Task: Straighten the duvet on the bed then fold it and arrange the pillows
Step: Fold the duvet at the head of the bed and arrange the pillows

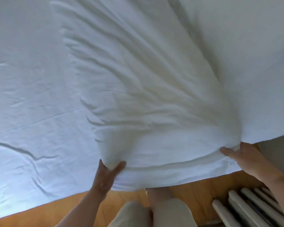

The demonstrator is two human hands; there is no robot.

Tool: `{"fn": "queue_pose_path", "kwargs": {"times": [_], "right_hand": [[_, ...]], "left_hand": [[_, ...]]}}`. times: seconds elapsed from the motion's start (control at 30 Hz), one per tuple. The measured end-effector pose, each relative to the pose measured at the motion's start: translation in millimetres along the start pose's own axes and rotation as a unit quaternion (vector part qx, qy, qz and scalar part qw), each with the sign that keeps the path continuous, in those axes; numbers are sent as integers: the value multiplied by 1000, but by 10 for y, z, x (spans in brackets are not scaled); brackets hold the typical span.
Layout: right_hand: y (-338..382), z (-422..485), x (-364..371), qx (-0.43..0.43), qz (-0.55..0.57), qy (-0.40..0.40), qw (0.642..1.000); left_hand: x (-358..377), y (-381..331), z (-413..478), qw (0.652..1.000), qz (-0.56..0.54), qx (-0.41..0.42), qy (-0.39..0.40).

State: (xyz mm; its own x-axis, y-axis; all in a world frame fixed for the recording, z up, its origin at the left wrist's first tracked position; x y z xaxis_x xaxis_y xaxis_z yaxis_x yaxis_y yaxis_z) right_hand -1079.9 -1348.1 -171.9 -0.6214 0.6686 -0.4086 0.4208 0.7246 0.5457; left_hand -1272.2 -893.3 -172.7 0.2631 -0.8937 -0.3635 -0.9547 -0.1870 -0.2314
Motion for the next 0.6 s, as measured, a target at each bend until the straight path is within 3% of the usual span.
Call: {"fn": "queue_pose_path", "kwargs": {"times": [0.1, 0.27, 0.37, 0.47, 0.6], "right_hand": [[36, -35, -47, 0, -46, 2, 999], [123, -165, -127, -23, -93, -28, 995], [204, -263, -258, -37, -118, -42, 992], [194, -356, -427, -57, -99, -62, 992], [-278, -408, -212, -28, -64, -26, 997]], "left_hand": [[97, 81, 50, 999, -39, 6, 32], [159, 121, 11, 997, -44, 16, -65], [146, 258, -164, 994, -69, 14, -82], [103, 426, -265, 990, -86, 23, -109], [389, 654, -134, 989, -89, -24, -112]]}}
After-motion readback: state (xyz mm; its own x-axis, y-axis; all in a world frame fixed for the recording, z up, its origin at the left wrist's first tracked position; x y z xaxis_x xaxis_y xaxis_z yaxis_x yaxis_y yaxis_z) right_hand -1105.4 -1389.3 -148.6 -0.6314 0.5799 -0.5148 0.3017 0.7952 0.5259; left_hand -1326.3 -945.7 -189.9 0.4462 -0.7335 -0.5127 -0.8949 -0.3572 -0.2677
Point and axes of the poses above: each hand's wrist, its own z-axis towards the middle knuckle, its own x-axis out of the palm, y = z × x, the point moved 6 cm from there along z, towards the middle knuckle, and after that the axes turned 13 degrees about -x, right-handed, at the moved point
